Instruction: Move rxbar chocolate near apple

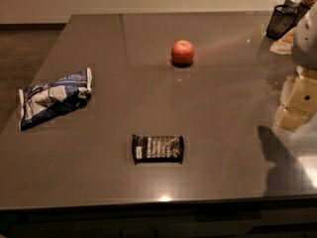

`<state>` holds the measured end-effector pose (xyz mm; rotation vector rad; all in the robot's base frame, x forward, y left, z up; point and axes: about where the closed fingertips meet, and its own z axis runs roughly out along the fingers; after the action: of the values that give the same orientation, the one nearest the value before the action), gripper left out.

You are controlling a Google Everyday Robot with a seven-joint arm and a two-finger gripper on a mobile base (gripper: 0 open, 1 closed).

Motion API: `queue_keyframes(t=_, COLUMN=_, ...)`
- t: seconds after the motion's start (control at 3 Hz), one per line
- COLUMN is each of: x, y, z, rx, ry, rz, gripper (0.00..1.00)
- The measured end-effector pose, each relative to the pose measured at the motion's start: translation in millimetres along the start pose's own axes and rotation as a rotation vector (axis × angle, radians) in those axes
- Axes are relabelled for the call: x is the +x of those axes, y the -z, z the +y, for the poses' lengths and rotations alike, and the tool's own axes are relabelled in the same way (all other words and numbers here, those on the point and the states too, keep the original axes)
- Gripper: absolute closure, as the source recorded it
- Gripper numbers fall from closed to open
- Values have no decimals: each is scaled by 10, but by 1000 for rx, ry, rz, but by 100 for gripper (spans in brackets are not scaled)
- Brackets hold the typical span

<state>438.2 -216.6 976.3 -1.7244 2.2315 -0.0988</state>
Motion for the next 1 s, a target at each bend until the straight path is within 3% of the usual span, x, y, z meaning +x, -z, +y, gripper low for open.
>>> queue_keyframes(t=0.33, x=0, y=0, z=0, rx=0, ry=0, rz=0, gripper=0)
queue_keyframes(t=1.0, x=-288, y=-70, z=86, rx=-27, ry=55, rz=-36, gripper=0)
